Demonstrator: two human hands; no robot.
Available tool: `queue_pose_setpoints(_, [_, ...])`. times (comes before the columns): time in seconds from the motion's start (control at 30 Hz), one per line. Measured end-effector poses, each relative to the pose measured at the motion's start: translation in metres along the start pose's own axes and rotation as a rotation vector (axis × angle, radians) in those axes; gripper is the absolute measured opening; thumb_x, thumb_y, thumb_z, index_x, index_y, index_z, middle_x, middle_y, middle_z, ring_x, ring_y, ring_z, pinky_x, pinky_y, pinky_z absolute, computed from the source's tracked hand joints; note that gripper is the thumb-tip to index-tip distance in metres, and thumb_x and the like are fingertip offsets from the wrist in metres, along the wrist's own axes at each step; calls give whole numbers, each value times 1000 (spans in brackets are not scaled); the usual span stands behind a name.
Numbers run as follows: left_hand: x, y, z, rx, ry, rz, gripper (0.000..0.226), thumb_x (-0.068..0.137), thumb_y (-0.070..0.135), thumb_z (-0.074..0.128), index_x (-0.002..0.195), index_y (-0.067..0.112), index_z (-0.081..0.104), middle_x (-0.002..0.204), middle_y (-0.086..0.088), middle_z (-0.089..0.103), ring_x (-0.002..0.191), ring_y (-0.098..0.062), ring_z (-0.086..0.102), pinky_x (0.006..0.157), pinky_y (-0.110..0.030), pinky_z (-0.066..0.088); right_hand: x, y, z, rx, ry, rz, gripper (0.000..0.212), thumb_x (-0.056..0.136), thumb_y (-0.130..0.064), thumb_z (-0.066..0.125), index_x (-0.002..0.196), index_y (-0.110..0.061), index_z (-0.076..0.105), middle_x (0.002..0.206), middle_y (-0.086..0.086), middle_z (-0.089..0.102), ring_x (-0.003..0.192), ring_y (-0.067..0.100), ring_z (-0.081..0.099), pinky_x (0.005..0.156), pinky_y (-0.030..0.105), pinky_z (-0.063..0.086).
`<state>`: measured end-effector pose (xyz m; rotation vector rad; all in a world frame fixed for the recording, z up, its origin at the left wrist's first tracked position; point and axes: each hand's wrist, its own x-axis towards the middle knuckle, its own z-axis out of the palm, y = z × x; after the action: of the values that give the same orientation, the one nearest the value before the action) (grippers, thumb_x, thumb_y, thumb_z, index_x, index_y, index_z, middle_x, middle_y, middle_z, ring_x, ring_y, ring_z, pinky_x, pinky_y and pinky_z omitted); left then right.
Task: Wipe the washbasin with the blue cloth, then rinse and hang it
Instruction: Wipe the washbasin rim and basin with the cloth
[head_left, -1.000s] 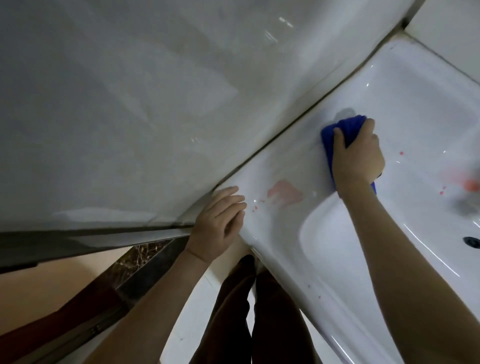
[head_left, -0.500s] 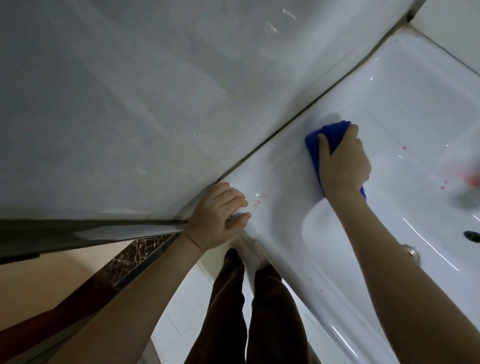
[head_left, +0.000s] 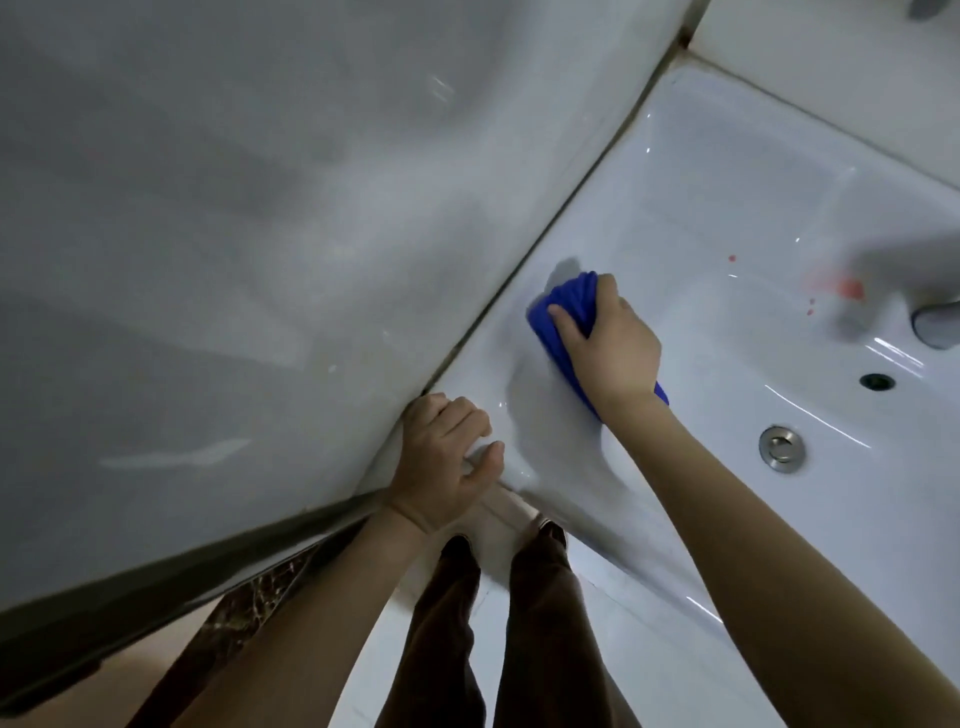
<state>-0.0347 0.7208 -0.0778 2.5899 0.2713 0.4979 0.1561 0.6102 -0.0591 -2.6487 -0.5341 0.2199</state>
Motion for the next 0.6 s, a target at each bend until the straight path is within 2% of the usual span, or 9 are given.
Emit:
queue_pose_setpoints(0.1, [-2,-1,-2,-20,-2,9,23,86,29,49,71,13,58,69,-1,55,72,-20,44,72,-34,37,-43,-10,-1,5,-165,-175,34,92,-55,51,94,-26,34,75,-12,46,61,11,45,50,28,31])
queue_pose_setpoints(0.2, [-2,-2,-4,-44,-21,18,22,87,28,50,73,14,58,71,-1,55,74,-19,44,74,-32,35,-87,9,-14,-15,-288,-235,34,91,-56,54,92,-27,35,80,-11,49,65,13,48,56,30,36])
queue_pose_setpoints(0.27, [-3,-3,-3,-60,-29,18,21,86,28,51,74,14,58,72,-1,55,74,-21,46,76,-32,35,-86,24,-22,-21,-287,-142,36,90,-57,54,99,-25,41,80,-10,53,66,16,50,58,32,38])
queue_pose_setpoints(0.4, [-3,-5,-1,-63,-31,-3,23,87,30,49,74,12,59,71,-2,55,72,-22,48,75,-34,37,-57,1,-3,43,-114,-40,37,89,-58,54,97,-24,42,71,-7,52,63,16,52,55,33,42])
queue_pose_setpoints(0.47, [-4,-3,-3,-64,-41,-5,25,87,30,48,73,12,59,70,-3,55,73,-22,47,75,-32,35,-50,-22,10,43,-91,-56,37,92,-57,50,105,-23,43,76,-5,54,64,18,53,54,34,45])
queue_pose_setpoints(0.53, [-2,-3,-5,-66,-61,0,24,88,29,48,74,12,59,71,-3,55,74,-21,47,74,-32,35,-57,-27,12,21,-137,-117,41,93,-57,48,111,-21,43,84,-3,57,68,18,55,57,35,48])
queue_pose_setpoints(0.6, [-4,-2,-8,-58,-69,-1,22,88,29,50,76,13,59,73,-2,56,76,-20,47,76,-30,33,-78,-18,6,-52,-200,-207,53,90,-63,46,118,-18,42,97,-3,57,76,16,53,62,32,46])
